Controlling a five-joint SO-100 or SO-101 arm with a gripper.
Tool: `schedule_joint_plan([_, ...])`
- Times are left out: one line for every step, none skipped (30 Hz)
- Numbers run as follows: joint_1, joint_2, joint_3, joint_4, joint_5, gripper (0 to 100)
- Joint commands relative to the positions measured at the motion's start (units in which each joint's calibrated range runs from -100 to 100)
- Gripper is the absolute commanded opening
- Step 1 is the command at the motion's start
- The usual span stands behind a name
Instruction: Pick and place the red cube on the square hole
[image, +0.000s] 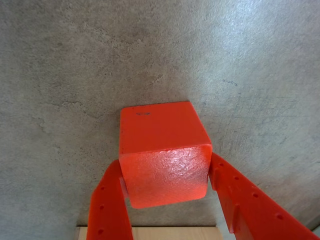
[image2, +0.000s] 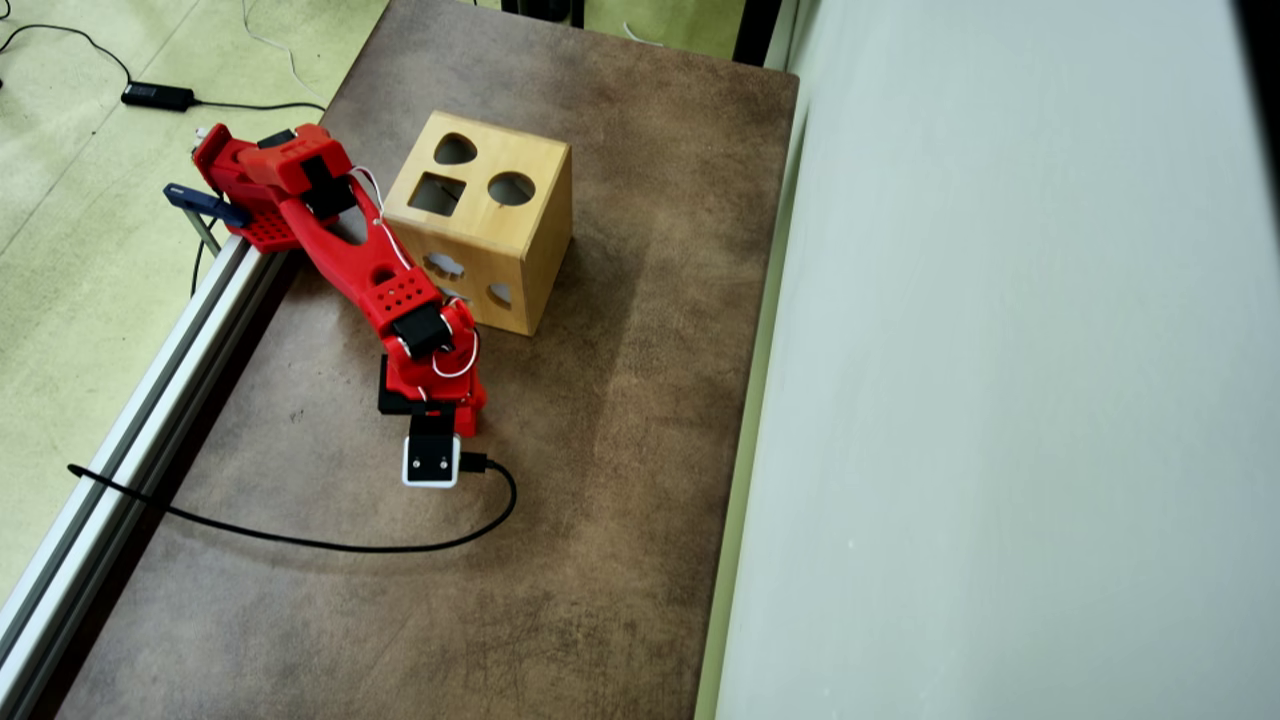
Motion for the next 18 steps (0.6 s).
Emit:
schedule_joint_plan([0.12,-1.72,-2.72,0.15,0.15,8])
schedule_joint_plan([0.20,-1.89,-2.72,0.23,0.15,7])
schedule_joint_plan([0.20,-1.97,-2.72,0.23,0.05,5])
schedule_joint_plan([0.27,-2.06,-2.72,0.31,0.05,3])
schedule_joint_plan([0.35,-2.14,-2.72,0.39,0.00,2])
schedule_joint_plan([0.79,-2.23,-2.72,0.39,-0.05,2])
schedule_joint_plan([1.46,-2.65,-2.72,0.39,-0.05,2])
schedule_joint_plan([2.06,-3.50,-2.72,0.39,-0.05,2])
schedule_joint_plan([2.58,-4.18,-2.72,0.39,-0.05,2])
schedule_joint_plan([3.17,-4.86,-2.72,0.39,0.05,2])
schedule_joint_plan([3.69,-5.62,-2.72,0.39,0.10,2])
schedule_joint_plan([4.21,-6.47,-2.72,0.39,0.15,2])
schedule_joint_plan([4.73,-7.32,-2.72,0.39,0.10,2])
schedule_joint_plan([5.25,-8.17,-2.72,0.39,-0.05,2])
schedule_joint_plan([5.62,-9.10,-2.72,0.39,-0.10,2])
schedule_joint_plan([6.07,-10.12,-2.72,0.47,-0.10,2])
schedule_joint_plan([6.51,-11.14,-2.72,0.47,-0.15,2])
schedule_joint_plan([6.96,-12.16,-2.72,0.47,-0.15,2])
